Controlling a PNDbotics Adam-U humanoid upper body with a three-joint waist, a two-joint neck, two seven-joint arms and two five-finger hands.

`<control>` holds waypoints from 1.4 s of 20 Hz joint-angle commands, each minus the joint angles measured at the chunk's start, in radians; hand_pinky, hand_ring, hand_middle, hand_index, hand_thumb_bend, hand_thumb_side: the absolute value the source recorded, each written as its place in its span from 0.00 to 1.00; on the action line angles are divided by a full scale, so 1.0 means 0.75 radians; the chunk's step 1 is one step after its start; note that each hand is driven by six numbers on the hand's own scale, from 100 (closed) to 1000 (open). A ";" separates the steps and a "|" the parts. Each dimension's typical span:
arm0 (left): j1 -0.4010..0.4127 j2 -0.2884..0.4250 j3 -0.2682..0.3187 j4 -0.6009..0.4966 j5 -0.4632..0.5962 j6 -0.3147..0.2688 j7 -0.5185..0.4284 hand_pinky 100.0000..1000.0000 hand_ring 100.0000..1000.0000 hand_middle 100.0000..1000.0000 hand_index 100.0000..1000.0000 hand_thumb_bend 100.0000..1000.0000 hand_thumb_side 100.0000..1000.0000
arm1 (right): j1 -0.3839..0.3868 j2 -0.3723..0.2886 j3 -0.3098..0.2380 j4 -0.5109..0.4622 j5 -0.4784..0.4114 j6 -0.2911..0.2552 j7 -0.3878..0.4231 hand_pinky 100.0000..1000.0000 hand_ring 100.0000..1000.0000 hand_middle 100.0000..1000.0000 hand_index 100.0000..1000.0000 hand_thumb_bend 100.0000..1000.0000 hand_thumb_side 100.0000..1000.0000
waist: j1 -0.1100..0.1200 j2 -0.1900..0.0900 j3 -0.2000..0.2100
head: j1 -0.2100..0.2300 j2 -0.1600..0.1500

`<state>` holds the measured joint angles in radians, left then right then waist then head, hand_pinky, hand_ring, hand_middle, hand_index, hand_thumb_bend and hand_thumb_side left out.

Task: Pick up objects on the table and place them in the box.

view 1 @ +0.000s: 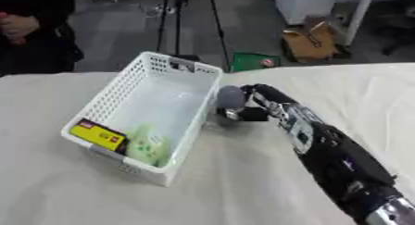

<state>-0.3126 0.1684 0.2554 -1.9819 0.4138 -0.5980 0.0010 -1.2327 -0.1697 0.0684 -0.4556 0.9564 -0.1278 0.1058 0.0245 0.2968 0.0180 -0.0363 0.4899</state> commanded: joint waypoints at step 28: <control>-0.013 0.015 -0.005 -0.024 0.005 0.000 -0.022 0.64 0.59 0.70 0.68 0.00 0.58 | -0.039 0.024 -0.023 0.020 0.053 0.071 -0.136 0.96 0.96 0.59 0.83 0.59 0.87 | 0.001 -0.017 0.012 | -0.008 -0.024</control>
<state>-0.3135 0.1682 0.2550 -1.9819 0.4138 -0.5971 -0.0110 -1.2330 -0.1444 0.0555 -0.4313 1.0018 -0.0791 0.0166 0.0232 0.3027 0.0267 -0.0416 0.4814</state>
